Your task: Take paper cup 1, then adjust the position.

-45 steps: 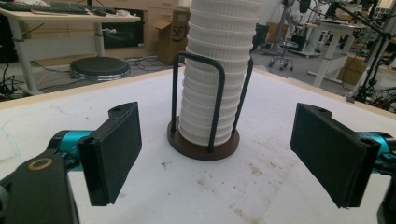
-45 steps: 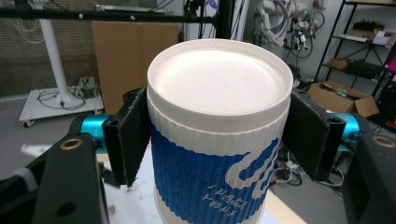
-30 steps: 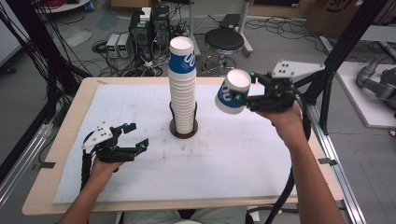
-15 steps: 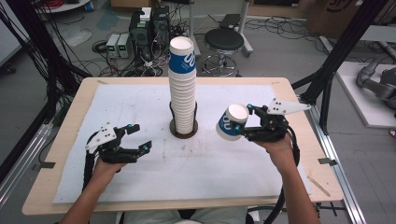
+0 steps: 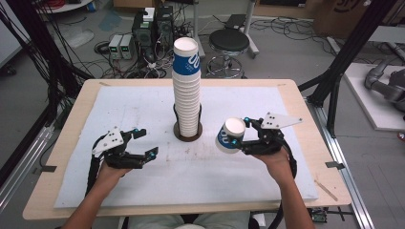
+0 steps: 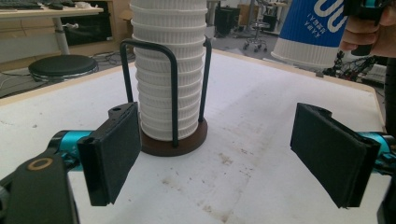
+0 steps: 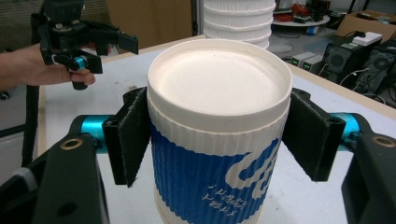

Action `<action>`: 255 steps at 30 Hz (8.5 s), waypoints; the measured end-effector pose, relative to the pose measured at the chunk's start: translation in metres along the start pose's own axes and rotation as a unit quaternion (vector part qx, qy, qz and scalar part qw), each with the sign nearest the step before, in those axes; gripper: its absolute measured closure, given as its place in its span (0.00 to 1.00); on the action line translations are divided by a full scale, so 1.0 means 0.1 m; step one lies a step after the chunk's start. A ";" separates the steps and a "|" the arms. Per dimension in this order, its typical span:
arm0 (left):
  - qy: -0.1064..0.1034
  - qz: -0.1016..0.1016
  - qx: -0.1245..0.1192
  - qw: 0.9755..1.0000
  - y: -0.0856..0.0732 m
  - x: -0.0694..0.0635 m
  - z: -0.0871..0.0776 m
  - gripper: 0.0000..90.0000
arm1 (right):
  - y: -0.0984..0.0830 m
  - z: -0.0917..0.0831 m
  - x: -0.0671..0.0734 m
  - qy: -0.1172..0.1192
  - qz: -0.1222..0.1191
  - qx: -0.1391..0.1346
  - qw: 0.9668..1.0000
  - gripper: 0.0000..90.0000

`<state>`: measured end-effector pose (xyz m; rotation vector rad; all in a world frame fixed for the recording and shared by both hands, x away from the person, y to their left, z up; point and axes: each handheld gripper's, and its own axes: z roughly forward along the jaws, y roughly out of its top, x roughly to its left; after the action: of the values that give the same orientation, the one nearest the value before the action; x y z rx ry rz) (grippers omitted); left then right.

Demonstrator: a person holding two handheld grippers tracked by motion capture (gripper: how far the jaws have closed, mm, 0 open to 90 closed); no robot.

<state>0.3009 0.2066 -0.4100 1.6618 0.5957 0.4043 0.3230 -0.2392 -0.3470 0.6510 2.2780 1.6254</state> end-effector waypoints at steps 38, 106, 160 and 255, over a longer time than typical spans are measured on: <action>-0.117 0.027 0.004 0.993 0.13 -0.37 0.37 0.18 | 0.06 0.27 0.32 0.054 -0.023 -0.003 0.998 0.32; -0.197 0.074 0.095 0.973 0.34 -0.51 0.79 0.33 | 0.20 0.48 0.40 0.153 -0.016 -0.012 0.988 0.21; -0.229 0.192 0.289 0.910 0.78 -0.68 1.02 0.29 | 0.40 0.67 0.45 0.193 -0.161 0.196 0.948 0.34; -0.269 0.068 0.004 0.961 0.41 -0.54 0.86 0.33 | -0.16 0.31 0.16 0.239 -0.014 -0.016 0.971 0.35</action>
<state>0.3134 0.1015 -0.3816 1.7306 0.0776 0.0364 0.3205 -0.2095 -0.3715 0.2307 2.5547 1.9702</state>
